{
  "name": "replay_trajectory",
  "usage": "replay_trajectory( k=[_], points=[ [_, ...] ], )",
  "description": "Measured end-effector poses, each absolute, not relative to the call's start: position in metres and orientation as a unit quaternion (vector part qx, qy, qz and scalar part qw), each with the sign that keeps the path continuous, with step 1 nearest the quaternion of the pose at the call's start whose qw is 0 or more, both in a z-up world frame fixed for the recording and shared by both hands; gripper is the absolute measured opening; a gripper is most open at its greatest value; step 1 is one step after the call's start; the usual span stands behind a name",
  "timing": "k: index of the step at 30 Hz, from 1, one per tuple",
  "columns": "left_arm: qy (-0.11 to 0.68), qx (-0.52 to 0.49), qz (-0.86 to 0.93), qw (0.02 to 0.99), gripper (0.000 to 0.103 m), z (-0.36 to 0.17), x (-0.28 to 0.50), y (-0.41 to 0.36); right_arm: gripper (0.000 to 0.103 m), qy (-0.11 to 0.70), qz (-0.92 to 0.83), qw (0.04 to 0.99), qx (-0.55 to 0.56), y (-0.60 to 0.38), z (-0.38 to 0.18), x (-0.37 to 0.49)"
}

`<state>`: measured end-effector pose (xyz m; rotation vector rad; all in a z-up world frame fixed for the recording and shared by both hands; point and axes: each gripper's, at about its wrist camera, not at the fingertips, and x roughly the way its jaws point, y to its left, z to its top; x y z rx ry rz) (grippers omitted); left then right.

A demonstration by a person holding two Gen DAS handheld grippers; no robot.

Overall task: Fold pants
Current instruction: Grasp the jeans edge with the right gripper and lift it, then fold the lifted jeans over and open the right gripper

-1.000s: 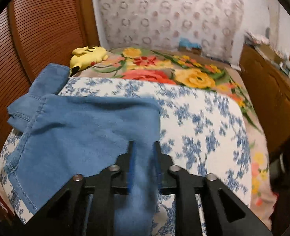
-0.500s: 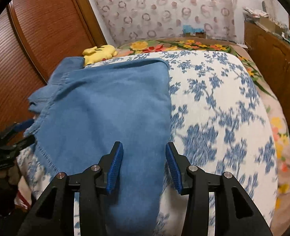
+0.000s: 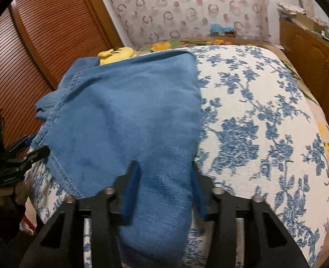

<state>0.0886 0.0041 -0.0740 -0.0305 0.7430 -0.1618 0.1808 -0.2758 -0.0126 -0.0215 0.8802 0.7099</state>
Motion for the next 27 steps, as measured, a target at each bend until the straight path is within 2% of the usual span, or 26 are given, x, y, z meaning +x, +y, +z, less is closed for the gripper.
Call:
replay_trajectory(
  k=[3, 9, 13, 18, 27],
  points=[
    [0.358, -0.017, -0.076, 0.93, 0.078, -0.071, 0.084, 0.007, 0.011, 0.391, 0.336, 0.856, -0.021, -0.264, 0.008, 0.17],
    [0.331, -0.035, -0.065, 0.941, 0.078, -0.053, 0.063, 0.027, 0.009, 0.313, 0.378, 0.87, -0.043, -0.23, 0.074, 0.146],
    [0.318, -0.037, -0.048, 0.946, 0.078, -0.043, 0.046, 0.046, 0.009, 0.288, 0.418, 0.858, -0.072, -0.184, 0.093, 0.127],
    [0.31, -0.045, -0.023, 0.949, 0.078, -0.042, 0.025, 0.073, 0.009, 0.285, 0.461, 0.835, -0.091, -0.126, 0.09, 0.112],
    [0.315, -0.072, 0.024, 0.946, 0.078, -0.054, 0.01, 0.122, 0.008, 0.342, 0.493, 0.789, -0.134, -0.042, 0.027, 0.114]
  ],
)
